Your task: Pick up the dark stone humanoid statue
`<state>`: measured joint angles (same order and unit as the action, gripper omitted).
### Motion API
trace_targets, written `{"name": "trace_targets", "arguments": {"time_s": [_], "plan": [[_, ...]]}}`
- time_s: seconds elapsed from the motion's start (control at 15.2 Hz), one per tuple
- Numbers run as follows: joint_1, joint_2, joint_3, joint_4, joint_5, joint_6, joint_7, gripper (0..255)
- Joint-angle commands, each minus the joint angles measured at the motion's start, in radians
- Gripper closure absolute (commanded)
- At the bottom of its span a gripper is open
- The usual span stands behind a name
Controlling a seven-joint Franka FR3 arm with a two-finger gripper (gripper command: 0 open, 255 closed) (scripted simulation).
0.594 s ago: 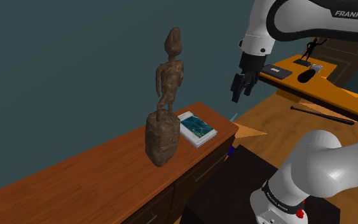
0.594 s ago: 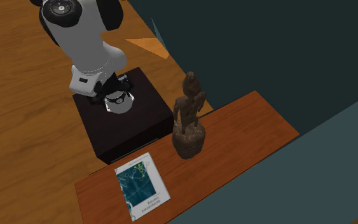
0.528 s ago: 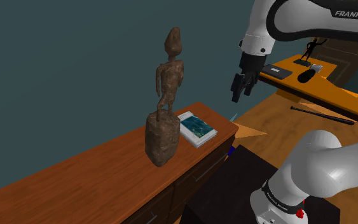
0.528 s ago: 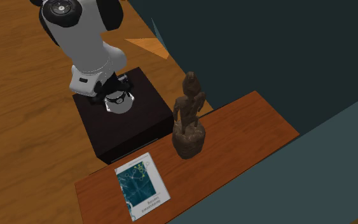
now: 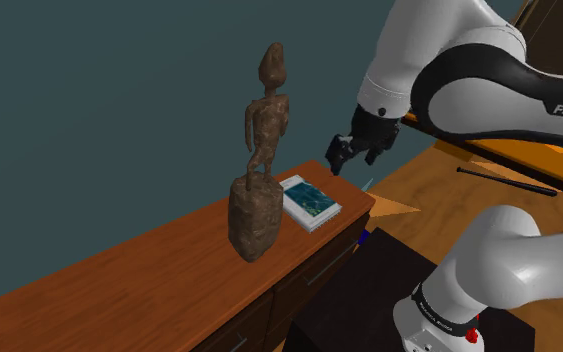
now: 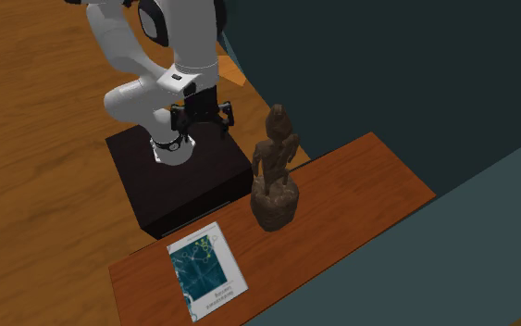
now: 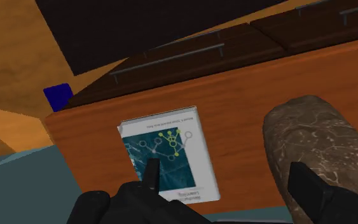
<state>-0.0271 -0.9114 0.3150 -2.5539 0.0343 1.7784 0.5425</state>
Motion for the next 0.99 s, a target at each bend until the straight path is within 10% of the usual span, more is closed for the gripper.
{"name": "trace_targets", "arguments": {"time_s": [0.0, 0.46, 0.92], "plan": [[-0.028, -0.004, 0.121, -0.001, 0.003, 0.053, 0.165, 0], [-0.308, 0.112, 0.604, 0.145, -0.084, 0.165, 0.719, 0], [-0.883, 0.098, 1.151, 0.498, -0.189, 0.064, 1.162, 0]]}}
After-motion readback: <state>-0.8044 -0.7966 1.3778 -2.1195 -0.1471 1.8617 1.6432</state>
